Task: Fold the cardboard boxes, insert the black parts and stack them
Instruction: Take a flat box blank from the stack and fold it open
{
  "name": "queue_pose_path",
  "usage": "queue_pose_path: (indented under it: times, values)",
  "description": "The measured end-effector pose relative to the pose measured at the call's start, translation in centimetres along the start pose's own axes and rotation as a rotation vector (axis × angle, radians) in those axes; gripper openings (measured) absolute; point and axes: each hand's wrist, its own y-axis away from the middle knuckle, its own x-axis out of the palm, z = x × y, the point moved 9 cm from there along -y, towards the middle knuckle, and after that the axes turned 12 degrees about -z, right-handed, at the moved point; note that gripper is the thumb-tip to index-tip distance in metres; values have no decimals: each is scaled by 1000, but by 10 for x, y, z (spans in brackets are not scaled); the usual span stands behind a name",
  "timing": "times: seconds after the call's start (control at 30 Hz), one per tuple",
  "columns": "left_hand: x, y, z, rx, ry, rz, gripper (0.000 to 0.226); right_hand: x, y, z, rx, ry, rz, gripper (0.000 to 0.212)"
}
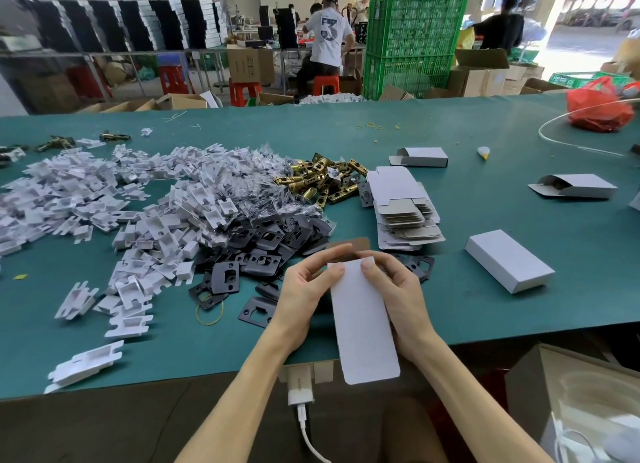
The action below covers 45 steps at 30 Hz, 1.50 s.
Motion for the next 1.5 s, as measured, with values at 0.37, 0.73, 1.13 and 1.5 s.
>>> queue_pose_path:
  times: [0.37,0.73,1.13,1.5]
  values:
    - [-61,-8,6,30,201,-596,16,15,0,-6,33,121,120,55]
    - [-49,-5,-5,114,81,-508,39,-16,-10,-10,165,-361,-175,36]
    - [-42,-4,-6,86,95,-428,48,-19,-10,-10,114,-335,-247,40]
    - [-33,-6,-9,79,103,-333,38,-18,-7,-3,19,-205,-249,43]
